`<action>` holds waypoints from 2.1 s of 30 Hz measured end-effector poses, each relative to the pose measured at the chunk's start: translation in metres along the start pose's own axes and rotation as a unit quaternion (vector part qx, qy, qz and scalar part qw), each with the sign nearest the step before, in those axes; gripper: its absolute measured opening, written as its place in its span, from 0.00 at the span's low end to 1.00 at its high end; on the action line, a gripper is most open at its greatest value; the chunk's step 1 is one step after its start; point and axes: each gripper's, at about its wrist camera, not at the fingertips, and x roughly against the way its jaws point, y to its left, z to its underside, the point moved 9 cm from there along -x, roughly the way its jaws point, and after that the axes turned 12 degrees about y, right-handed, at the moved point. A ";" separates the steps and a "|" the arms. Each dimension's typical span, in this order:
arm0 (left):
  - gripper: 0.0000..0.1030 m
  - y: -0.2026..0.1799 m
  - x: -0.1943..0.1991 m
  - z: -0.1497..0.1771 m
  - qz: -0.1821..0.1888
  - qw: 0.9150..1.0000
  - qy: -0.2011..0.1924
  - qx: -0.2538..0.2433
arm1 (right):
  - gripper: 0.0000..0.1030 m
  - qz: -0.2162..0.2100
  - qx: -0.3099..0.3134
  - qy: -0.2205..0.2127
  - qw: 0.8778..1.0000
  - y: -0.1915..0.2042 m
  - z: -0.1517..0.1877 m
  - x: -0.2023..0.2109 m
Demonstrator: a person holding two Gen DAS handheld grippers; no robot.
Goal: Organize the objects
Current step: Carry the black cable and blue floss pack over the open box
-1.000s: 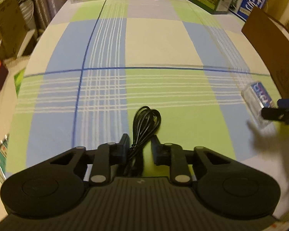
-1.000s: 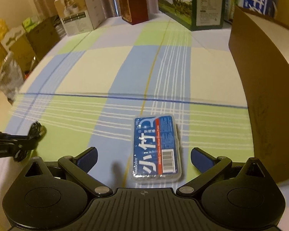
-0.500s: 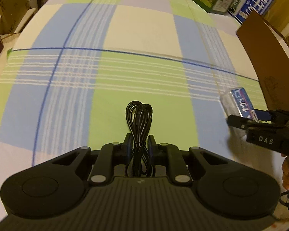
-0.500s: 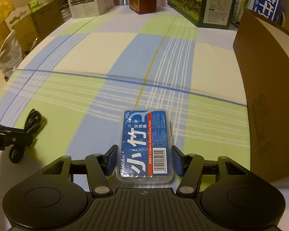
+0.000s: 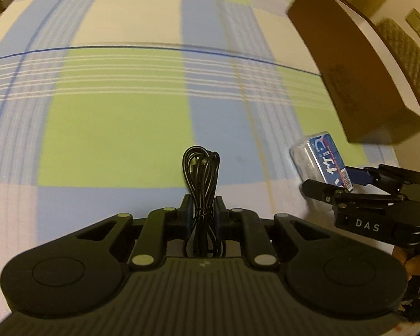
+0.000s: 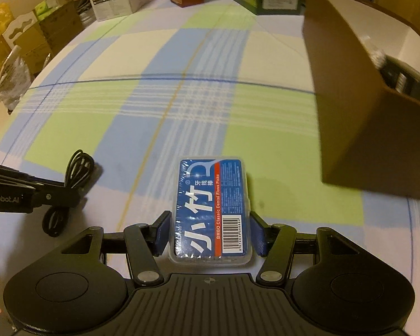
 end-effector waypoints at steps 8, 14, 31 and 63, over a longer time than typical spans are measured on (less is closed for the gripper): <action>0.13 -0.021 -0.005 0.002 -0.012 1.000 -0.001 -0.006 | 0.55 -0.012 -0.015 -0.004 1.000 -0.011 0.011 0.008; 0.14 -0.028 -0.008 -0.006 -0.030 1.000 -0.006 -0.004 | 0.55 -0.018 -0.016 -0.015 1.000 -0.013 0.003 0.007; 0.11 -0.036 0.005 -0.004 -0.040 0.999 -0.017 0.007 | 0.53 -0.042 -0.005 -0.038 0.998 -0.017 -0.001 0.029; 0.11 -0.181 0.079 -0.078 0.024 0.985 -0.128 -0.110 | 0.53 -0.050 -0.088 -0.180 0.978 -0.127 -0.049 0.164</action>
